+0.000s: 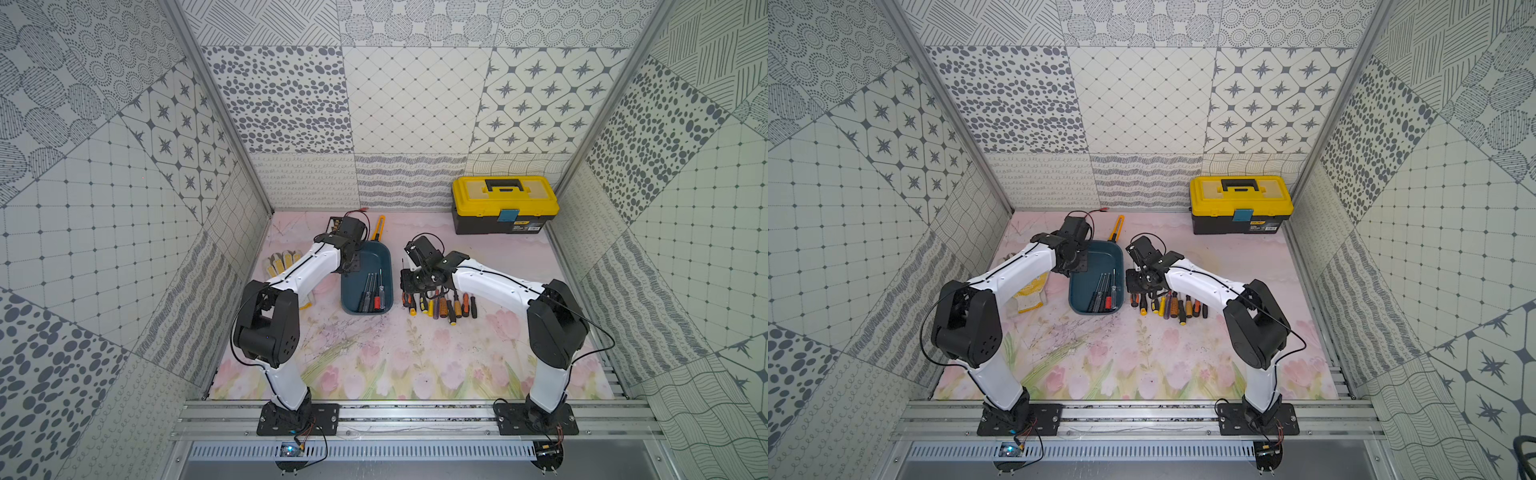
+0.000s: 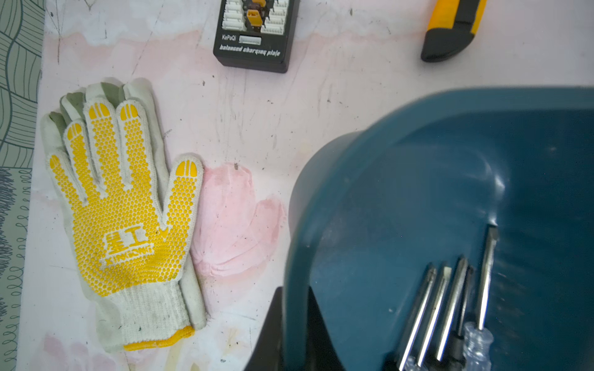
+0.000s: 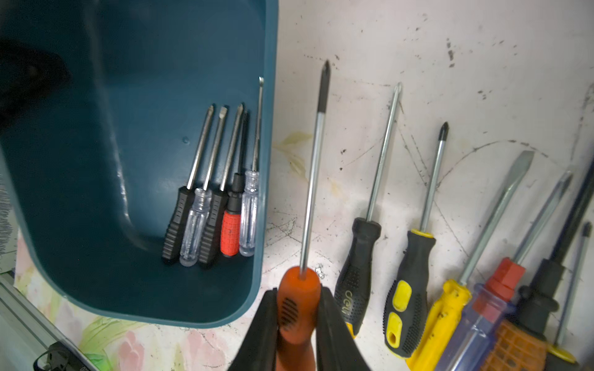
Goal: Take out the screwdriver from the storage box
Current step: Place the screwdriver at the center of the board.
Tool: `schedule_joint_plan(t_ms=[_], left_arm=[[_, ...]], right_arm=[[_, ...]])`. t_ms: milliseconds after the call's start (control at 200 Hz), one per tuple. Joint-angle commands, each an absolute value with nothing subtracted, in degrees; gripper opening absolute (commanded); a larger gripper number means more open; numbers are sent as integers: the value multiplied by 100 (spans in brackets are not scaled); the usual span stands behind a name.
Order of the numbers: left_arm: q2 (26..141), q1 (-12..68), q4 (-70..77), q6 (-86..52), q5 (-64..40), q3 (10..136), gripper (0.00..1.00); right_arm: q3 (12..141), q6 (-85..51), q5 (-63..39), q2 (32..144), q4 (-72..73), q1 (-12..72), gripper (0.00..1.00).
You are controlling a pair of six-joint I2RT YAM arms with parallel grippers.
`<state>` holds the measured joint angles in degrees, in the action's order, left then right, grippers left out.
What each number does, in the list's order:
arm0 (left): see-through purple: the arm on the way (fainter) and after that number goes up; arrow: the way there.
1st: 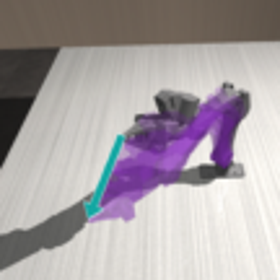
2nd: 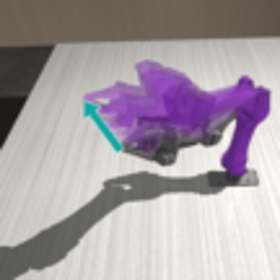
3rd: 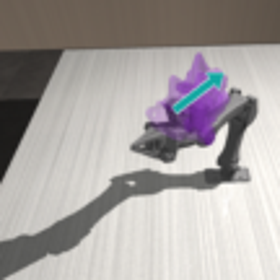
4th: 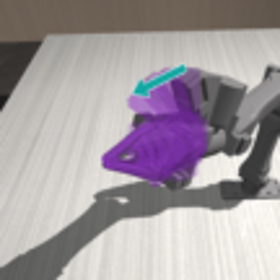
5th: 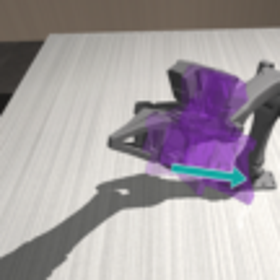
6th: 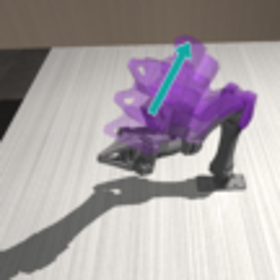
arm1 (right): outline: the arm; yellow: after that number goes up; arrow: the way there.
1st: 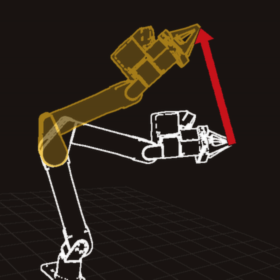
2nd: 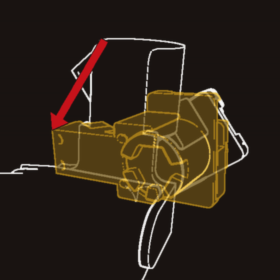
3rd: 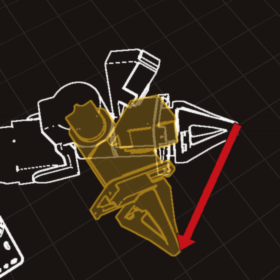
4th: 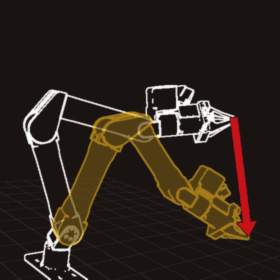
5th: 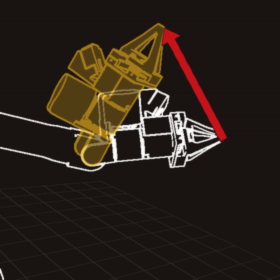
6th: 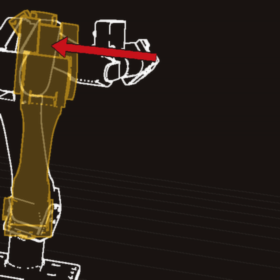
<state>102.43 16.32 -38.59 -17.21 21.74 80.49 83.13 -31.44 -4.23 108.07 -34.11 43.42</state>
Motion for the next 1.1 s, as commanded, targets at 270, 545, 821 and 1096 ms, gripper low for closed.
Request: schedule_joint_plan(t_ms=[270, 545, 821, 1096], left_arm=[[10419, 1564, -4047, -1209, 2343, 7904, 0], [10613, 1563, -4192, -1145, 2148, 7929, 0], [10797, 1559, -4316, -1252, 2020, 8106, 0], [10763, 1562, -4334, -1323, 2055, 8125, 0]], right_arm=[[8853, -3146, -385, 11786, -3729, 4359, 0], [9140, -3087, -19, 12102, -4220, 4364, 0], [9238, -3016, 148, 12181, -4384, 4360, 9], [9466, -2967, 222, 12307, -4604, 4361, 27]])
